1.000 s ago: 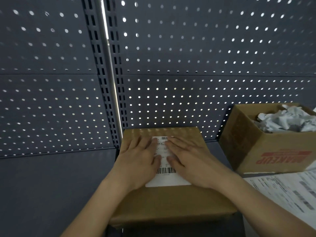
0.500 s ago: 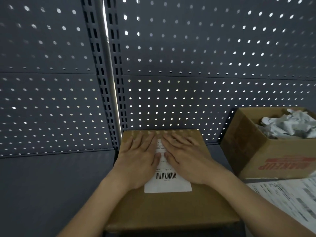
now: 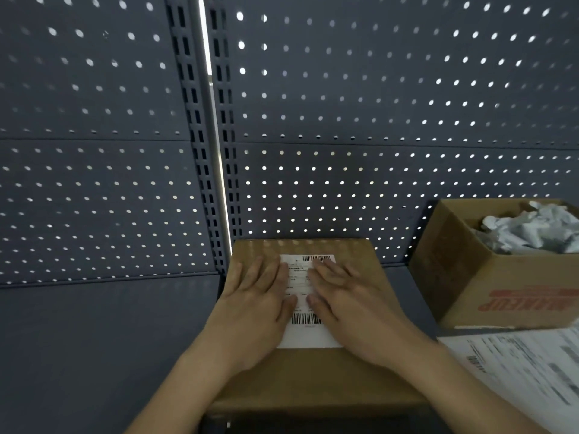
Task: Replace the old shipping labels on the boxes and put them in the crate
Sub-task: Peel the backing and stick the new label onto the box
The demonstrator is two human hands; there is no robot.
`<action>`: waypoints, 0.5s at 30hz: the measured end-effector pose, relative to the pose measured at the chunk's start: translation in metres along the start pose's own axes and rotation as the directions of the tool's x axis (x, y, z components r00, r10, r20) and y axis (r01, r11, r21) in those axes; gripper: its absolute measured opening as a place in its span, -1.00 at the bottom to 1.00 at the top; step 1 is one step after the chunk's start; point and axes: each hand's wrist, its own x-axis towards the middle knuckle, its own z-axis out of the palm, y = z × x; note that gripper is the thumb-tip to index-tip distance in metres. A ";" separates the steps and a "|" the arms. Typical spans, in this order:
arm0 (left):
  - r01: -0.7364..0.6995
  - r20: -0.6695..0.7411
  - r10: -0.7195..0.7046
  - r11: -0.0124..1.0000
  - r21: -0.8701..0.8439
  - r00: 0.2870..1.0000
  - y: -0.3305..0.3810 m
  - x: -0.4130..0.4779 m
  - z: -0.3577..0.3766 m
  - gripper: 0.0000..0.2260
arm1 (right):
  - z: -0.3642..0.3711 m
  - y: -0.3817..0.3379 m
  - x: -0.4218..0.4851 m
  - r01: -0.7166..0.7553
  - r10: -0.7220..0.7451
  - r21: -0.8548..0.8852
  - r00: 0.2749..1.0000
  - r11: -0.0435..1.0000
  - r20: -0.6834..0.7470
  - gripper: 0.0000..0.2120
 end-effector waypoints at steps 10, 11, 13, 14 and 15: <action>0.014 -0.152 -0.019 0.999 -0.036 0.988 0.003 -0.003 -0.004 -0.35 | -0.001 -0.001 -0.006 -0.065 0.070 0.088 0.996 0.994 -0.047 -0.46; 0.022 -0.156 -0.032 0.998 -0.066 0.987 0.004 -0.006 -0.007 -0.42 | -0.005 -0.003 -0.011 -0.078 0.086 0.113 0.994 0.991 -0.072 -0.50; 0.045 -0.146 -0.064 0.990 -0.131 0.987 0.006 -0.012 -0.010 -0.43 | -0.012 -0.007 -0.021 -0.084 0.097 0.124 0.990 0.989 -0.104 -0.54; 0.055 -0.130 -0.074 0.988 -0.145 0.989 0.007 -0.016 -0.010 -0.42 | -0.013 -0.009 -0.026 -0.083 0.097 0.134 0.990 0.987 -0.099 -0.54; 0.058 -0.110 -0.072 0.989 -0.133 0.991 0.008 -0.018 -0.008 -0.40 | -0.013 -0.010 -0.028 -0.074 0.086 0.138 0.993 0.988 -0.080 -0.55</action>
